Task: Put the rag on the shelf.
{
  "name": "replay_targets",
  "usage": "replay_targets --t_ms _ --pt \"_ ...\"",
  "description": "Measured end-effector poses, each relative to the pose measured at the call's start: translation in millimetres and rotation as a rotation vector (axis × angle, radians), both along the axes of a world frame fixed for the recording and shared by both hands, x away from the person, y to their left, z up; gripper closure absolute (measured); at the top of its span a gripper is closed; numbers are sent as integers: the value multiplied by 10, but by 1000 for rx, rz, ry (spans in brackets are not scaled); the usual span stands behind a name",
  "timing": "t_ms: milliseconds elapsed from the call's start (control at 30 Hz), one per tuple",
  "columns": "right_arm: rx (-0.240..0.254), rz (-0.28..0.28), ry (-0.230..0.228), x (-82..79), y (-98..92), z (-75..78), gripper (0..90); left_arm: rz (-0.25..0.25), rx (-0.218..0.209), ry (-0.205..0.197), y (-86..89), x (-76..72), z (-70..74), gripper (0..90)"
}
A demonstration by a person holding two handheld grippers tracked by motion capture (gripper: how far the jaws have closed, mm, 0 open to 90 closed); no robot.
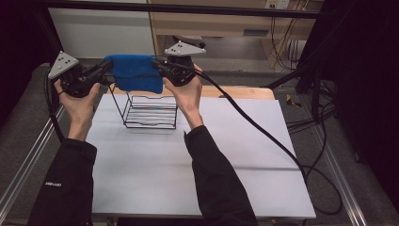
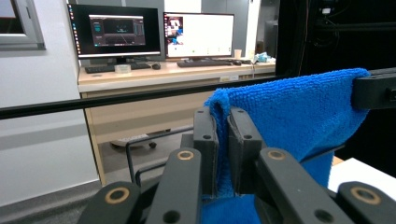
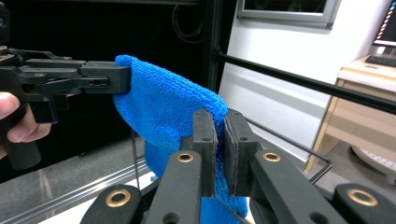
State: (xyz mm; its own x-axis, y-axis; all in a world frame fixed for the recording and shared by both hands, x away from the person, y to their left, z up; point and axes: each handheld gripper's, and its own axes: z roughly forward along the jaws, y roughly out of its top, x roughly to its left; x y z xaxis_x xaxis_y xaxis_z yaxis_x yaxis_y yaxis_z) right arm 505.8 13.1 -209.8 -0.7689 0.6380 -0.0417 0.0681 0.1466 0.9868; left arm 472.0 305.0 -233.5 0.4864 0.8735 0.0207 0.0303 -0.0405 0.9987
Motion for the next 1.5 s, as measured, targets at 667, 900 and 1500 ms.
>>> replay_targets --t_ms 667,900,1500 --pt "-105 55 94 -106 16 -60 842 -31 19 135 58 -75 -104 805" --pt "-113 59 102 -99 44 -94 843 -45 21 181 99 -79 -123 806" --pt "-147 70 98 -110 83 -155 842 -66 41 213 176 -175 236 790"
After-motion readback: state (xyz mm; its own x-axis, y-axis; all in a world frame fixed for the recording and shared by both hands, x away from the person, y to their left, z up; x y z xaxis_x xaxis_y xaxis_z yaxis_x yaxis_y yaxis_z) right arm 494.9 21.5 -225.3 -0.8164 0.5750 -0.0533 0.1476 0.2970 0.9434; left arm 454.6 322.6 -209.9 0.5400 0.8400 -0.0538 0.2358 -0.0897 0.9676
